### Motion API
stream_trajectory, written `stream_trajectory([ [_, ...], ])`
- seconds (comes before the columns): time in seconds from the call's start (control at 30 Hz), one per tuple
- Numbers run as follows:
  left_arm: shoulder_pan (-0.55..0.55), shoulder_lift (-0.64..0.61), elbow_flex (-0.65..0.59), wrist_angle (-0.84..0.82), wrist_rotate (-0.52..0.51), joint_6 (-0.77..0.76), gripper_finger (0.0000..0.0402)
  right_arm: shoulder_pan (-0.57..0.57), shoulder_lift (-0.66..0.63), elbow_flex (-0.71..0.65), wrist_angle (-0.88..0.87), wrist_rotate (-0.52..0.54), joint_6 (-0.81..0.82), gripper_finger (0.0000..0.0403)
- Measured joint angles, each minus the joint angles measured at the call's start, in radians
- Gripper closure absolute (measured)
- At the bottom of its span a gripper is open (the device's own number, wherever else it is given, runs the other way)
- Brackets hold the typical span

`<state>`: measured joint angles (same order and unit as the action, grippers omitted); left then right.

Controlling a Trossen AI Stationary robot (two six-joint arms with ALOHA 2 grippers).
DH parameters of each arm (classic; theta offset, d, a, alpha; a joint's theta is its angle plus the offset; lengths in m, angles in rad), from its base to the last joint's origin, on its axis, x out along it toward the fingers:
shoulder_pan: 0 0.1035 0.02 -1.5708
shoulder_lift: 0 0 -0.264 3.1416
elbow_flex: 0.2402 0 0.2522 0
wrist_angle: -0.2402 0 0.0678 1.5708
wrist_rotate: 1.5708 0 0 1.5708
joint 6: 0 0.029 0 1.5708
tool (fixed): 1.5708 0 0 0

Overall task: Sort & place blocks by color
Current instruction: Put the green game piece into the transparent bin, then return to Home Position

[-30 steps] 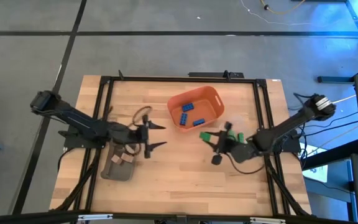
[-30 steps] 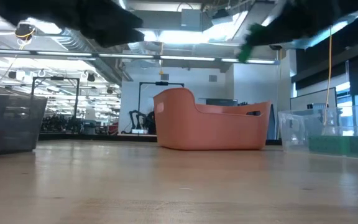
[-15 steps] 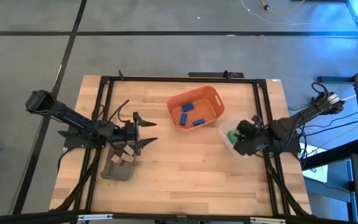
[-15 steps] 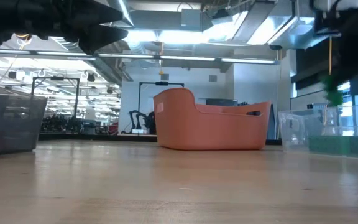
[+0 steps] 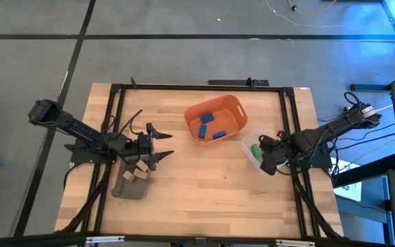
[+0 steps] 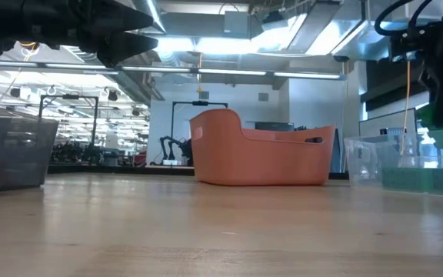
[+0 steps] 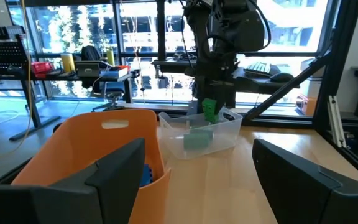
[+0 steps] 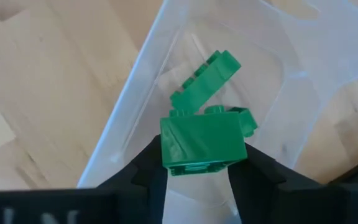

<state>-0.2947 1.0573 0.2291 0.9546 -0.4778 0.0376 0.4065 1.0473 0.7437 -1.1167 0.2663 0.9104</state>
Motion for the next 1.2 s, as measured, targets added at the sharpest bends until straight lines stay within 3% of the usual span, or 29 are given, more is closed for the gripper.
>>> stream_trajectory([
  [0.07, 0.000, 0.000, 0.000, 0.000, 0.000, 0.000, 0.0113, 0.000, 0.000, 0.000, -0.006, -0.007, 0.000, 0.0249],
  [0.23, 0.000, 0.000, 0.000, 0.000, 0.000, 0.000, 0.0113, 0.000, 0.000, 0.000, -0.013, -0.006, 0.000, 0.0147],
  [0.37, 0.000, 0.000, 0.000, 0.000, -0.001, 0.000, 0.0113, 0.000, -0.001, 0.000, -0.014, -0.009, -0.003, 0.0103],
  [0.6, 0.000, 0.000, 0.001, 0.000, -0.003, 0.010, 0.0113, 0.002, -0.019, 0.057, -0.022, -0.048, -0.053, 0.0090],
  [0.67, 0.000, 0.001, 0.001, 0.000, -0.003, 0.021, 0.0113, 0.012, -0.034, 0.102, -0.018, 0.006, -0.078, 0.0090],
  [0.87, 0.000, 0.001, 0.001, 0.000, 0.018, -0.011, 0.0113, 0.050, -0.093, 0.159, 0.162, 0.331, -0.214, 0.0089],
  [1.2, -0.001, -0.003, 0.001, -0.035, 0.127, -0.058, 0.0113, 0.048, -0.242, 0.029, 0.206, 0.342, -0.233, 0.0089],
])
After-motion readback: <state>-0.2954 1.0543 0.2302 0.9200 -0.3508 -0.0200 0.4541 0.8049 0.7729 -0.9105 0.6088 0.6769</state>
